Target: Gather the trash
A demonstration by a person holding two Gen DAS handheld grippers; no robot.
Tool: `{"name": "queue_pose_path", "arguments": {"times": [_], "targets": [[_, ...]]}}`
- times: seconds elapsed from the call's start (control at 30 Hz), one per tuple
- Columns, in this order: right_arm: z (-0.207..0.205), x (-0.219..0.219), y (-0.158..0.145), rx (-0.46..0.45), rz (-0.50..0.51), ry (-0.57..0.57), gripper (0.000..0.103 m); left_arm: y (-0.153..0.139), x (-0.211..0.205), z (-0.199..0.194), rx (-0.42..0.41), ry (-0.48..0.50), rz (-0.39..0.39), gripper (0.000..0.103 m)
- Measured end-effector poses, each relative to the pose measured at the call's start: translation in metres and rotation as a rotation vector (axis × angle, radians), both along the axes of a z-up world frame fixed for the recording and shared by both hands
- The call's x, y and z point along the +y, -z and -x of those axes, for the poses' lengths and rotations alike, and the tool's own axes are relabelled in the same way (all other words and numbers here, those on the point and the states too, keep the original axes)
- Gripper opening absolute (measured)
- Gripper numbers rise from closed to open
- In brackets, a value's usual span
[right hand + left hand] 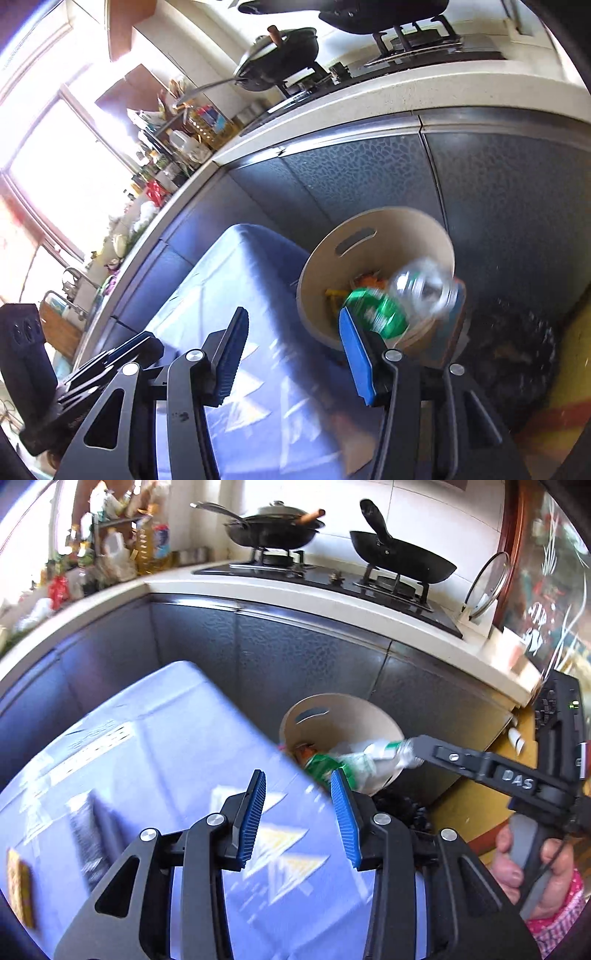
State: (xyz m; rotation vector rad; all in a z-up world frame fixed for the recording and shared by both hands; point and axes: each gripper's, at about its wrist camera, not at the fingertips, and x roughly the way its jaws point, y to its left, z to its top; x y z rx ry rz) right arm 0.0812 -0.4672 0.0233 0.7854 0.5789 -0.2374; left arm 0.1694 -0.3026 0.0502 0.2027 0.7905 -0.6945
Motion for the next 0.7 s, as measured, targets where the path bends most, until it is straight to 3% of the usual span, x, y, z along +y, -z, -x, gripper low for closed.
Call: {"name": "queue_pose_path", "arguments": {"times": [0.3, 0.37, 0.7], "targets": [[0.029, 0.082, -0.02, -0.041, 0.011, 0.052, 0.057, -0.003, 0.083, 0.04, -0.042, -0.105, -0.016, 0.04], [0.031, 0.095, -0.028, -0.044, 0.04, 0.055, 0.063, -0.003, 0.098, 0.045, -0.063, -0.118, -0.014, 0.041], [0.032, 0.128, -0.041, -0.034, 0.077, 0.033, 0.063, -0.004, 0.126, 0.05, -0.064, -0.137, 0.017, 0.044]]}}
